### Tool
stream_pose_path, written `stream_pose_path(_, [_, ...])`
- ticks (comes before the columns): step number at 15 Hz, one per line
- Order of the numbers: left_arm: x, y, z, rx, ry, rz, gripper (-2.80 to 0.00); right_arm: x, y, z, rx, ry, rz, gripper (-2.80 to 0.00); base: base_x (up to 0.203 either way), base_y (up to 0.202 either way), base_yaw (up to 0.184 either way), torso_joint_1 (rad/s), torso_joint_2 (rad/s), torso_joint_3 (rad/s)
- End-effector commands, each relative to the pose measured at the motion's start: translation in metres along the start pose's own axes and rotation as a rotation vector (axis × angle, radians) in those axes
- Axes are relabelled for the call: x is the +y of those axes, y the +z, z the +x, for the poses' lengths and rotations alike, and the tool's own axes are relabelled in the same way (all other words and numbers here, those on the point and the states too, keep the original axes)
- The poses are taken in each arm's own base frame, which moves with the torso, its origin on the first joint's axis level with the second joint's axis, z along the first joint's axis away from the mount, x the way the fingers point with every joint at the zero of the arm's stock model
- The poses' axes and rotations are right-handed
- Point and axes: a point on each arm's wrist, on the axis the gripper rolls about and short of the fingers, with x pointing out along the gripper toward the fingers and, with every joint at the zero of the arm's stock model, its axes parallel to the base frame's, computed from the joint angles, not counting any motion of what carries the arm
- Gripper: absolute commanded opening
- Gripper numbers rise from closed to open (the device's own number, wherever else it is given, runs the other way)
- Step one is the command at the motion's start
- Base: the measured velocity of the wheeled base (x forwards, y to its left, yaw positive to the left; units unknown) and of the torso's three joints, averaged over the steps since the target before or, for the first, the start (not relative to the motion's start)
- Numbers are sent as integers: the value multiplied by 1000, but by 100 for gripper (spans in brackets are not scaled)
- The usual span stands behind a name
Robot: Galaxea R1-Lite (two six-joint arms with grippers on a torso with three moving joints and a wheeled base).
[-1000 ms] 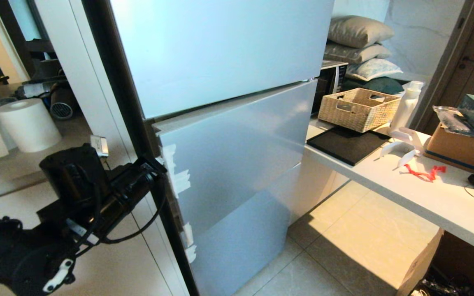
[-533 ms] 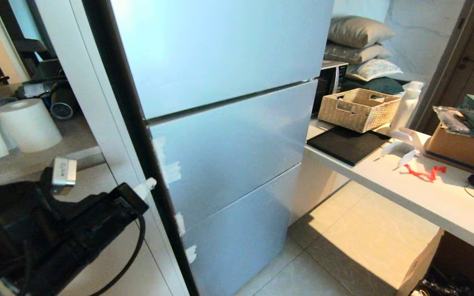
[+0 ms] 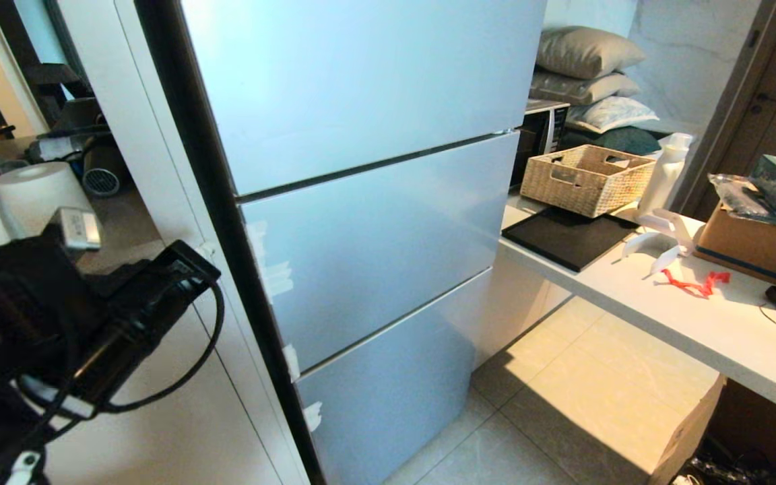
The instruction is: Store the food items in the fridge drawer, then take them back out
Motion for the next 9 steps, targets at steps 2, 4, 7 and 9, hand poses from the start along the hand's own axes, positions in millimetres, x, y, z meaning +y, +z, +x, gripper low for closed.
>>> stream_pose_path(2, [8,-18,48,-11,34,-31,-280,0,0,0,1,0,0,-280,0,0,0,0,0,0])
stream_pose_path(4, [8,-22,62,-18,37,-38,-280,0,0,0,1,0,0,-280,0,0,0,0,0,0])
stream_pose_path(7, [10,-34,77,-8,49,-35,-280,0,0,0,1,0,0,-280,0,0,0,0,0,0])
stream_pose_path(9, [8,-35,77,0,37,-38,-280,0,0,0,1,0,0,-280,0,0,0,0,0,0])
